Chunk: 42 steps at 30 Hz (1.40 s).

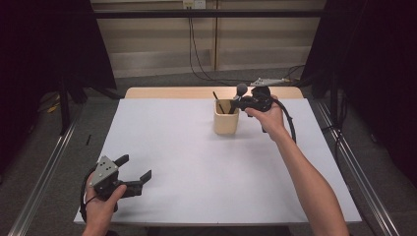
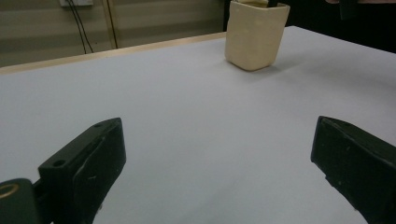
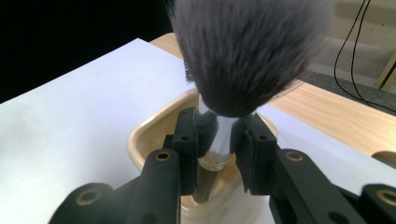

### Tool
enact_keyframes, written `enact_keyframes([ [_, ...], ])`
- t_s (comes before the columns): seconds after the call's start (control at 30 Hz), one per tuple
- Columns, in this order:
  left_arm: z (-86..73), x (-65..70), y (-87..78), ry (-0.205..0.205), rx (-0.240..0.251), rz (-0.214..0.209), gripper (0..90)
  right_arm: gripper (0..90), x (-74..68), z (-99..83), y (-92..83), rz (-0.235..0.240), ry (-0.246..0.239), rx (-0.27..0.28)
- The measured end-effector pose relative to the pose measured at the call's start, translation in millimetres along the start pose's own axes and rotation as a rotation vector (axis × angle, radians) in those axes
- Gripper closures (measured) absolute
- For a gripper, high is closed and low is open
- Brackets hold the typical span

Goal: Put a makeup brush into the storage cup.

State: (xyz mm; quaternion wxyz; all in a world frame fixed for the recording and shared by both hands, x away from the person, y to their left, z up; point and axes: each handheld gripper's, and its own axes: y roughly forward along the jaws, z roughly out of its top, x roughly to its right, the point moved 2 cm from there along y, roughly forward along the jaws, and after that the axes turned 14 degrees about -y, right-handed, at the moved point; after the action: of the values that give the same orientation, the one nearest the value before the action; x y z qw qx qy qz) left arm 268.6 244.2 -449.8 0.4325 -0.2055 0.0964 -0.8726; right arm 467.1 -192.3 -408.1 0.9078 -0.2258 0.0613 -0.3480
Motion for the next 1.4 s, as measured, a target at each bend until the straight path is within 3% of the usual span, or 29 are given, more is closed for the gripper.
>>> enact_keyframes([
  [0.43, 0.0, -0.3, 0.9, 0.003, -0.006, 0.002, 3.3, 67.6, -1.6, -10.2, -3.5, 0.006, 0.025, 0.012],
  [0.57, -0.2, -0.1, 1.3, 0.003, -0.008, 0.001, 3.3, 52.6, -1.8, -14.0, -4.0, 0.0, 0.043, 0.035],
  [0.7, 0.0, -0.1, 1.6, 0.003, -0.008, 0.002, 3.3, 43.1, -2.4, -15.6, -5.1, -0.013, 0.049, 0.04],
  [1.1, 0.3, -3.2, 5.6, -0.004, -0.011, 0.004, 3.3, 19.7, -2.8, -16.1, -20.7, -0.046, 0.031, 0.073],
  [1.4, -0.3, -5.1, 4.8, -0.017, -0.01, 0.017, 3.3, 1.1, -2.1, -19.0, -32.4, -0.079, 0.063, 0.107],
])
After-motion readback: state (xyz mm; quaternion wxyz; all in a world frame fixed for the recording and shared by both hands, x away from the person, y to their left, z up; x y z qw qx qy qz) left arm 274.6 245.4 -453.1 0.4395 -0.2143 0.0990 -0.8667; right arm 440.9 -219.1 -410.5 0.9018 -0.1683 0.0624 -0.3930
